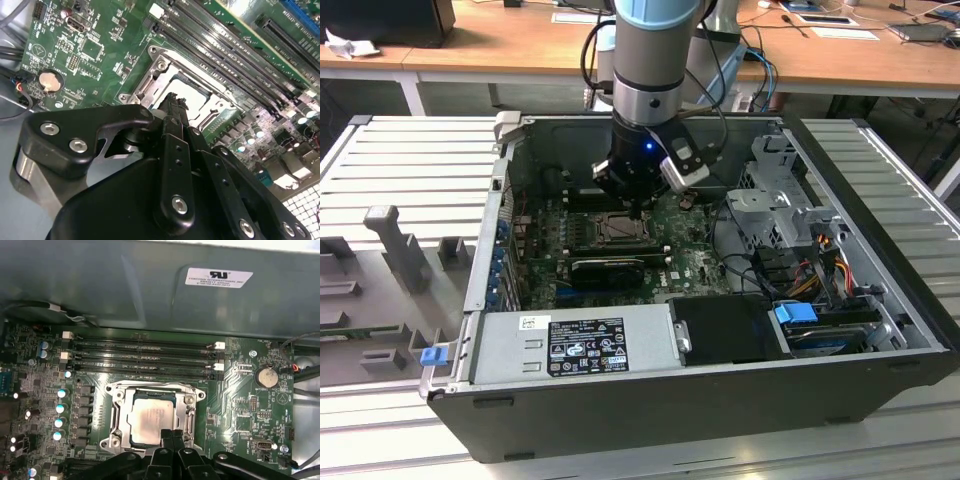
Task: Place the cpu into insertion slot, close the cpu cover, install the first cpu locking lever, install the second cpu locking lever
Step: 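Install the second cpu locking lever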
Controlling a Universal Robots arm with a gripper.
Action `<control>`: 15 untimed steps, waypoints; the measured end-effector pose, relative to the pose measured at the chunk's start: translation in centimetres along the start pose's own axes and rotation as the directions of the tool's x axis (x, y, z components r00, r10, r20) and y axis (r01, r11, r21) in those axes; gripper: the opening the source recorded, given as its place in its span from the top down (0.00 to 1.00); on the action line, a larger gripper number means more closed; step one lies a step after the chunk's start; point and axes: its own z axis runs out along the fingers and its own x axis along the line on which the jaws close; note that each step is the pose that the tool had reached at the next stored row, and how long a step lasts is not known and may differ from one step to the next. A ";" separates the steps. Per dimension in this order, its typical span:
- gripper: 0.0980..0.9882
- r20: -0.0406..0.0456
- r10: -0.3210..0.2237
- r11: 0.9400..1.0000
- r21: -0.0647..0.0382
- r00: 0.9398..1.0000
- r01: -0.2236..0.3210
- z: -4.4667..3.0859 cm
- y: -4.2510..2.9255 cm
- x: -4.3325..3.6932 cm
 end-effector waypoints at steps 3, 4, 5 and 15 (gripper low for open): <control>0.99 0.000 0.000 1.000 0.000 1.000 0.000 -0.02 -0.23 0.02; 0.99 0.000 0.000 1.000 -0.001 1.000 0.000 0.06 -0.48 0.03; 0.99 0.000 0.000 1.000 -0.001 1.000 0.000 0.13 -0.62 0.04; 0.99 -0.013 -0.001 1.000 -0.015 1.000 0.000 0.36 -3.09 1.32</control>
